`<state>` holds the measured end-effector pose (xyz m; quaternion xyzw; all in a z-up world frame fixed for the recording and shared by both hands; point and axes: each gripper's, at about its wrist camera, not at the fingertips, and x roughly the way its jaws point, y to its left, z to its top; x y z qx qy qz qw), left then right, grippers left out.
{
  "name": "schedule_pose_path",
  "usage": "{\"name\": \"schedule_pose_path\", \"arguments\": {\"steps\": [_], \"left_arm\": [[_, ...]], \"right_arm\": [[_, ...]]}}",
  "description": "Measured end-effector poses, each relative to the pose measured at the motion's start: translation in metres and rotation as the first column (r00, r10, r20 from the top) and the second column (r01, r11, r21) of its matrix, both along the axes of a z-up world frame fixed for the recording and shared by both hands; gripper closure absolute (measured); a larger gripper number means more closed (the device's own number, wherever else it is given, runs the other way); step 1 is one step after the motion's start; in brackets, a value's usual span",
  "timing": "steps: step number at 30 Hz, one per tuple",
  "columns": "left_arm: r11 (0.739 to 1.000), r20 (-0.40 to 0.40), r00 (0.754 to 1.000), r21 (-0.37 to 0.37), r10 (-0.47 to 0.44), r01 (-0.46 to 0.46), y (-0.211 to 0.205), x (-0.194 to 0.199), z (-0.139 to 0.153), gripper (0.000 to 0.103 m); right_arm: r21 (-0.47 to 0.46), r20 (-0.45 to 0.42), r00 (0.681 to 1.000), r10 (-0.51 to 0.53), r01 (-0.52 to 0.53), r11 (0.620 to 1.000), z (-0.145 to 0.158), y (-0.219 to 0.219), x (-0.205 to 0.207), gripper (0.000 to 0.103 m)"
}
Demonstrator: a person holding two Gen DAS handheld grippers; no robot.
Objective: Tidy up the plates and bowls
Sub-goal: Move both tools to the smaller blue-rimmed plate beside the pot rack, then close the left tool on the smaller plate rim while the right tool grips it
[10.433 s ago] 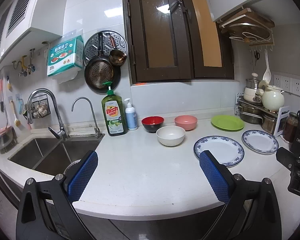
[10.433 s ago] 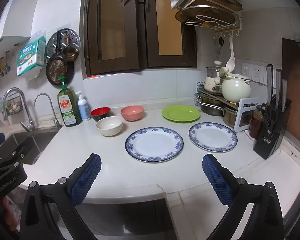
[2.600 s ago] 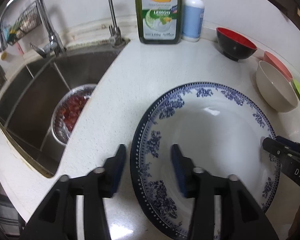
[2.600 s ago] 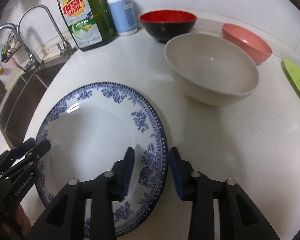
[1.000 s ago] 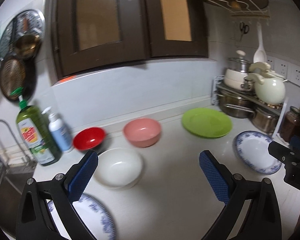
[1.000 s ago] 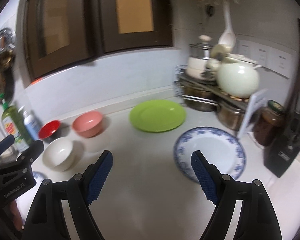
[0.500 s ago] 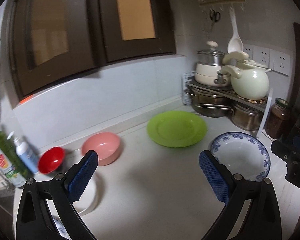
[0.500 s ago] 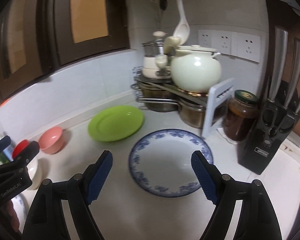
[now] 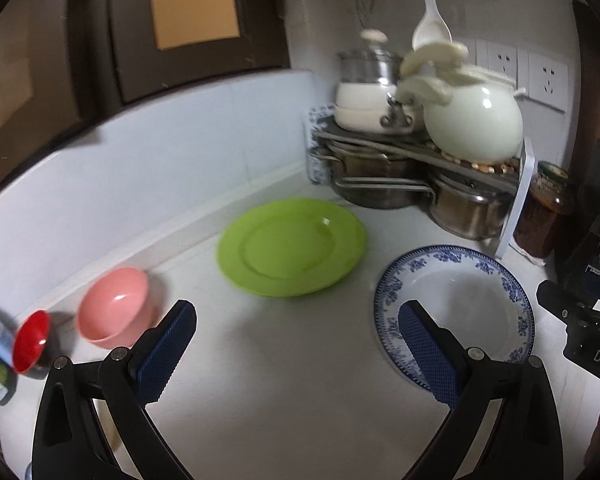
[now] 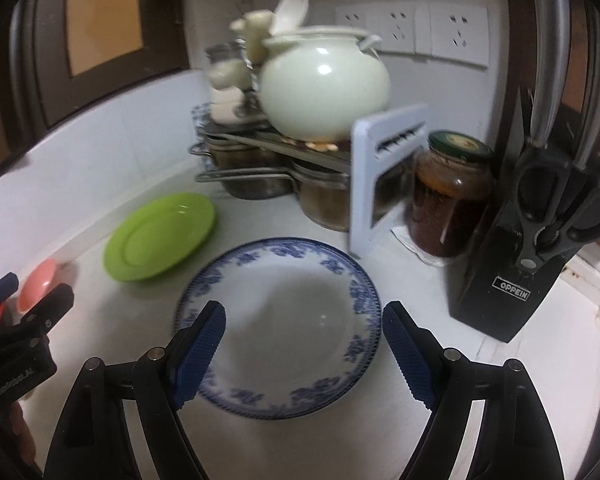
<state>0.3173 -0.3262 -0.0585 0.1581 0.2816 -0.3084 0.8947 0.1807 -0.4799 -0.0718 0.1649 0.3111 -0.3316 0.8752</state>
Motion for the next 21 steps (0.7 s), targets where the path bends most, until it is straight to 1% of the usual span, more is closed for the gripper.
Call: {"name": "schedule_pose_path", "arguments": {"steps": [8,14,18,21], "left_arm": [[0.997,-0.078,0.996,0.058,-0.038,0.043,-0.043,0.017,-0.037,0.001],[0.994,-0.141,0.989,0.089,-0.050,0.063,-0.064,0.025,-0.062,0.004],[0.992,-0.177,0.983,0.105,-0.056,0.075,-0.078,0.031,-0.076,0.007],[0.992,-0.201,0.978,0.099,-0.059,0.080,-0.086,0.036,-0.081,0.012]], "right_arm": [[0.040,-0.052,0.998,-0.041,0.043,0.998,-0.036,-0.037,0.008,0.022],[0.064,-0.087,0.994,-0.060,0.066,0.996,-0.058,-0.057,0.012,0.022],[0.067,-0.106,0.992,-0.065,0.072,0.995,-0.068,-0.066,0.017,0.022],[0.077,-0.107,0.992,-0.067,0.076,0.994,-0.073,-0.072,0.019,0.023]]}}
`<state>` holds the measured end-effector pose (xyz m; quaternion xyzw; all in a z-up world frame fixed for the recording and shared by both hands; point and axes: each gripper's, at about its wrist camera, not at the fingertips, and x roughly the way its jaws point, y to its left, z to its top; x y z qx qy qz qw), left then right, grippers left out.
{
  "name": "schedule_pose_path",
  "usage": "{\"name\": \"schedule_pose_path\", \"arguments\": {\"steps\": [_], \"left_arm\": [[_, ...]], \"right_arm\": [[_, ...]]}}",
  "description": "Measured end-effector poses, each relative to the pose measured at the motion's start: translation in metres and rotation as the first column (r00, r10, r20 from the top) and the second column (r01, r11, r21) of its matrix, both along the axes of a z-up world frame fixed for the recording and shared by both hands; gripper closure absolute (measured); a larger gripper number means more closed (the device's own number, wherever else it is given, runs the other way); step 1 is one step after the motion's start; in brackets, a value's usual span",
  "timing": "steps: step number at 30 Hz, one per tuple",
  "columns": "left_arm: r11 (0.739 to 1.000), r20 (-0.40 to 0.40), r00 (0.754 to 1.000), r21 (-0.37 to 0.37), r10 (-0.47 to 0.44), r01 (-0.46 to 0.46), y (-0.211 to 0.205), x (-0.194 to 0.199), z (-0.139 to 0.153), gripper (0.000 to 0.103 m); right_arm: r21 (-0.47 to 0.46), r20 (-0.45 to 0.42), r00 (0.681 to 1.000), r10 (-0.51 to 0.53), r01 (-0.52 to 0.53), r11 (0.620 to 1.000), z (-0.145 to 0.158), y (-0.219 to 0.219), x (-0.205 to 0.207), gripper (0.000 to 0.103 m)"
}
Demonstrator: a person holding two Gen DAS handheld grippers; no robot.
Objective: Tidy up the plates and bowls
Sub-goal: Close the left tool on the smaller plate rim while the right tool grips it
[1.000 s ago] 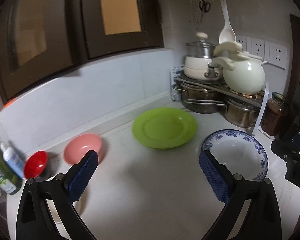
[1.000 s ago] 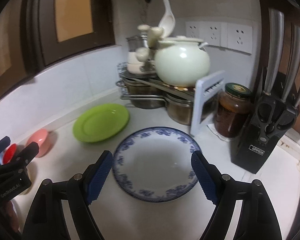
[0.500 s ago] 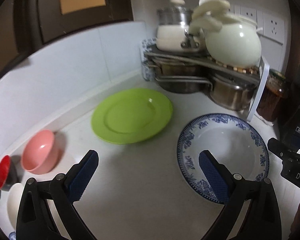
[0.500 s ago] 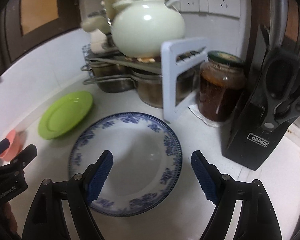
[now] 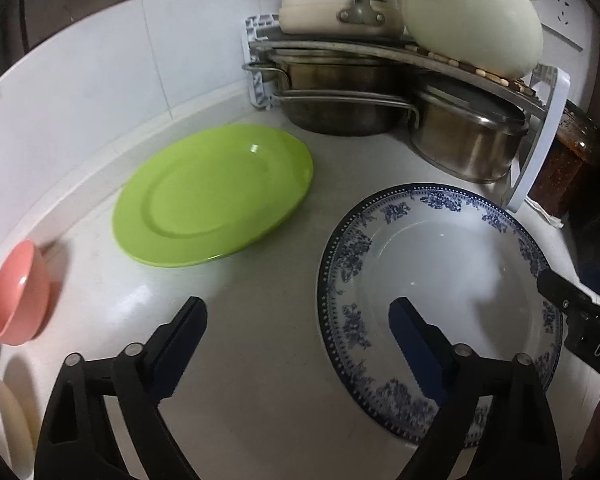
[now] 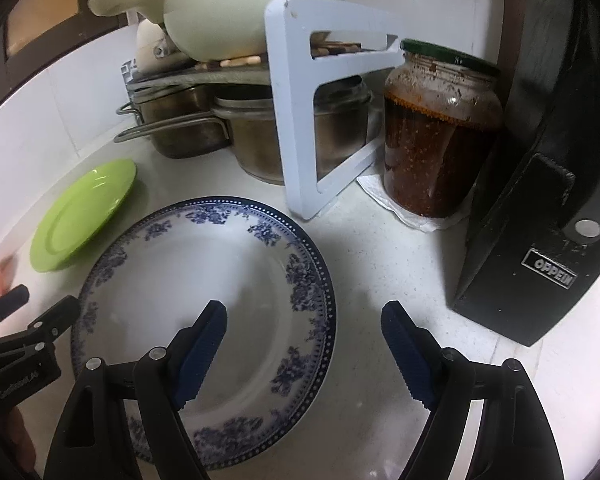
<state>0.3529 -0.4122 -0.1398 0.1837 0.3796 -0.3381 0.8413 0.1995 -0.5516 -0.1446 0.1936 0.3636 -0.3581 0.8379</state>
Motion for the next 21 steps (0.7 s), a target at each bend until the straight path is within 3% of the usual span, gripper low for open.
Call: {"name": "schedule_pose_path", "arguments": {"steps": [11,21], "left_arm": [[1.000,-0.054,0.998,0.012,-0.011,0.012,-0.019,0.008,-0.013,0.029],[0.998,-0.124,0.991,0.038,-0.042,0.048,-0.031,0.008,-0.020,0.052]], "right_arm": [[0.073,-0.006,1.000,0.005,-0.005,0.997,-0.022,-0.019,0.007,0.040],[0.076,-0.053,0.998,0.024,-0.020,0.997,-0.025,-0.021,0.012,0.054]]}}
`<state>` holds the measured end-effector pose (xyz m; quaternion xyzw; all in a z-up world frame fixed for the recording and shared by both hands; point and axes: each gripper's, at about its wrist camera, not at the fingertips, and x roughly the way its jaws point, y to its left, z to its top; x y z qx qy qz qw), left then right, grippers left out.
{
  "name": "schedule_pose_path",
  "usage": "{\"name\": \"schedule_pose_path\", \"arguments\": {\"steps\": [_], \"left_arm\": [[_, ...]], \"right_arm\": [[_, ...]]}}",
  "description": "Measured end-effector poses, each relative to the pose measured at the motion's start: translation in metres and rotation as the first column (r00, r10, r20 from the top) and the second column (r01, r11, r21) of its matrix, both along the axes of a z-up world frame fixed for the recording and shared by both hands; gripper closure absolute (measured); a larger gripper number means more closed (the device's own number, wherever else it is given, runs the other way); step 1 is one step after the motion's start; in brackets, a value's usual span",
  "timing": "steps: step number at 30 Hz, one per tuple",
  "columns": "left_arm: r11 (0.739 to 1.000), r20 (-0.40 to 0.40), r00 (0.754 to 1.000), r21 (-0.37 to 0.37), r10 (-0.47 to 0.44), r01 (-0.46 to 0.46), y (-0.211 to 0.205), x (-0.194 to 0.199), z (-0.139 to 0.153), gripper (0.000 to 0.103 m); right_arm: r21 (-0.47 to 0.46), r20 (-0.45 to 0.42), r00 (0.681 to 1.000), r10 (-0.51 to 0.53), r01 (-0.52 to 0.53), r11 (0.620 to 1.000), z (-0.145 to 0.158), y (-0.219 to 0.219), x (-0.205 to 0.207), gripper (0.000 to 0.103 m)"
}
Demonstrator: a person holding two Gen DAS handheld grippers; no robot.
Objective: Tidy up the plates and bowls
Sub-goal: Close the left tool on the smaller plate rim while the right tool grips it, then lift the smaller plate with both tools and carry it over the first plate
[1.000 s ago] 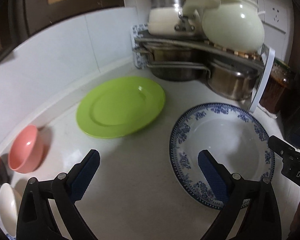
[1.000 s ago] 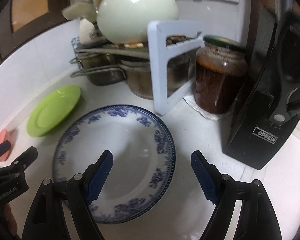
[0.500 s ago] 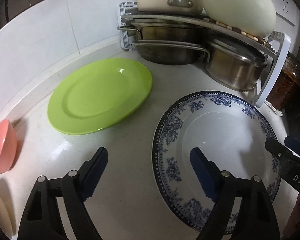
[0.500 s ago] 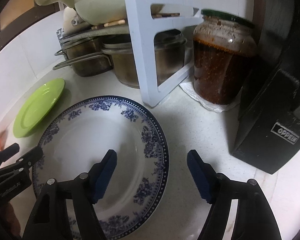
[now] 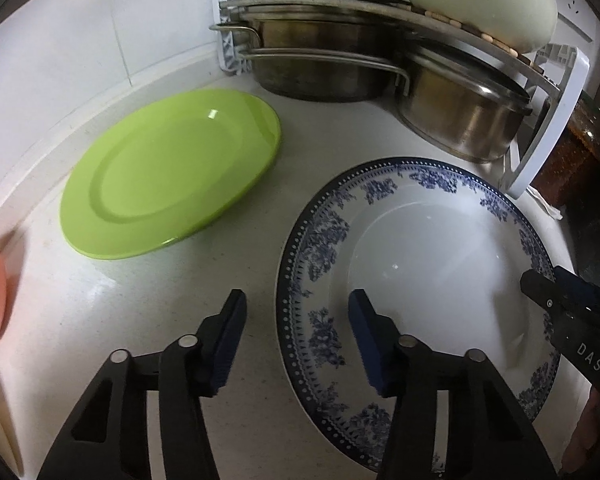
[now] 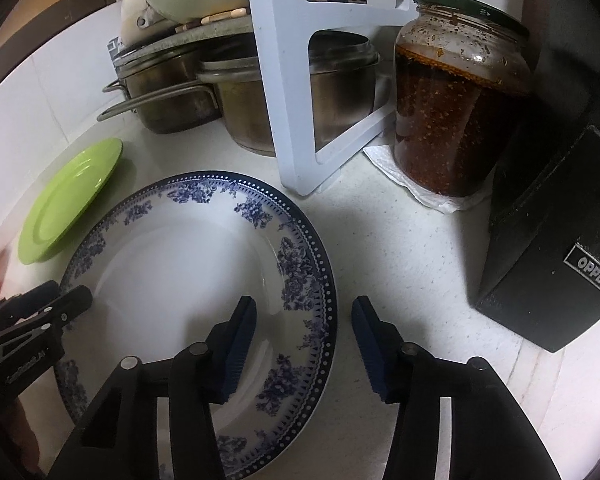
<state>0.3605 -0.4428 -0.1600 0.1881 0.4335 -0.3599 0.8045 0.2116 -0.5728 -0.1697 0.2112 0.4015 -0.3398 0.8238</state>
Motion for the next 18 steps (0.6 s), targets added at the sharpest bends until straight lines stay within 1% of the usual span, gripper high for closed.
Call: {"name": "schedule_pose_path", "arguments": {"steps": [2,5,7,18], "left_arm": [[1.000,-0.002,1.000,0.002,-0.003,0.003,-0.0011,-0.0006,0.0002,0.055],[1.000,-0.011,1.000,0.000,-0.011,0.011,-0.0029,-0.0005,0.0003,0.059],[1.000,-0.019,1.000,-0.002,-0.021,0.021,-0.0047,-0.0007,0.0005,0.065],[1.000,-0.019,0.999,0.014,-0.026,0.027,-0.0051,-0.0010,0.0017,0.067]], "right_arm": [[0.002,-0.006,1.000,0.005,-0.005,1.000,-0.0006,0.0000,0.0012,0.056],[0.002,-0.016,1.000,0.010,-0.010,1.000,-0.0013,0.0003,0.0031,0.062],[0.010,-0.015,1.000,0.019,-0.019,1.000,-0.0011,0.0011,0.0039,0.066],[0.027,-0.054,0.998,0.033,-0.031,0.999,0.0007,0.0039,0.0065,0.067]]}}
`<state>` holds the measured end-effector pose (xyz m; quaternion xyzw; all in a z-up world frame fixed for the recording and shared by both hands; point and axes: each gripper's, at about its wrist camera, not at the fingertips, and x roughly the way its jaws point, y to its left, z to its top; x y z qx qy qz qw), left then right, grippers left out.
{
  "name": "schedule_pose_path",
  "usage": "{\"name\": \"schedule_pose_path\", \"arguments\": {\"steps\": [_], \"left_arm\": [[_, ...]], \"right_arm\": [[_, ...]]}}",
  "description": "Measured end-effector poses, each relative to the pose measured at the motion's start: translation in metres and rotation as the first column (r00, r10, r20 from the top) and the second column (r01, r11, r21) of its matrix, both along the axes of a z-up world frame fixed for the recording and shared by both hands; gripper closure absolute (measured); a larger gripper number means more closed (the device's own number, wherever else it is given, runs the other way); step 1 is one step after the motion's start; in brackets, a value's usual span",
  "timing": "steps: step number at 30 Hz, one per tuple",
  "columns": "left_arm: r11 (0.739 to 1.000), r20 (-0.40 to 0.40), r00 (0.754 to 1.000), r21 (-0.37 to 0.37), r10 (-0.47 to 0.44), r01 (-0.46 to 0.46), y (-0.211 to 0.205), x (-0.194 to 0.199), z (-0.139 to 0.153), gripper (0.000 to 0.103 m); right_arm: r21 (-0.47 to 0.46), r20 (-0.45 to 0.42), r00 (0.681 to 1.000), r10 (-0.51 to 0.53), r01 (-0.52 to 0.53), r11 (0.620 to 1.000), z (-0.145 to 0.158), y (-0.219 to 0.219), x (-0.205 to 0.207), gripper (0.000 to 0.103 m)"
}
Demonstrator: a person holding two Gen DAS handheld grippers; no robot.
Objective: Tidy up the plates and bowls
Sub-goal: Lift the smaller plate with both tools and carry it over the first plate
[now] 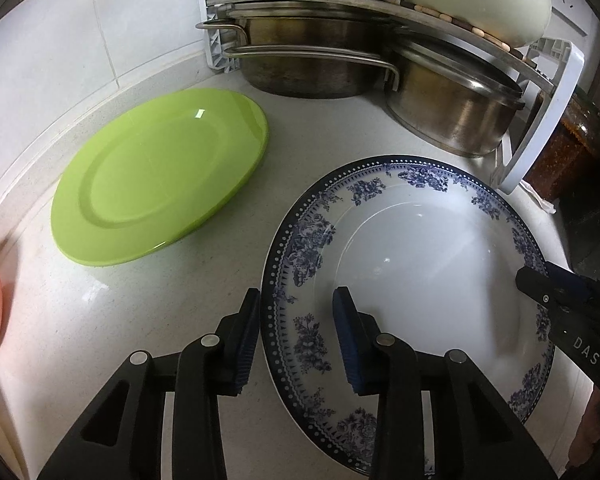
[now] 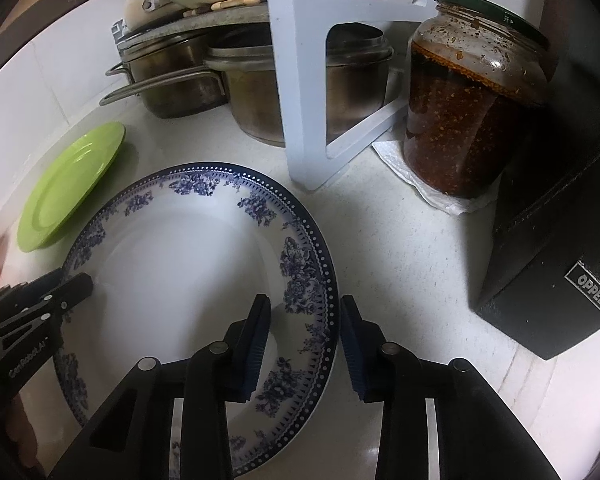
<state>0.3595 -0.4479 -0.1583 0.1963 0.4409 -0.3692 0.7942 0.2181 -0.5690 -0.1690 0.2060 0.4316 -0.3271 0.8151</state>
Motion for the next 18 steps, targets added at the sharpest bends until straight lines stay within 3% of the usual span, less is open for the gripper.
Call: {"name": "schedule_pose_path", "arguments": {"steps": [9,18], "left_arm": [[1.000,0.022,0.999,-0.006,0.023,-0.023,0.022,-0.007,0.013,0.067],[0.996,0.024,0.996,-0.030,0.084,-0.083,0.062,-0.019,0.038,0.067]], "right_arm": [[0.010,-0.006,1.000,0.024,-0.024,1.000,0.011,0.018,-0.004,0.067],[-0.001,0.009,0.998,0.058,-0.058,0.998,0.040,0.049,-0.010,0.067]]}}
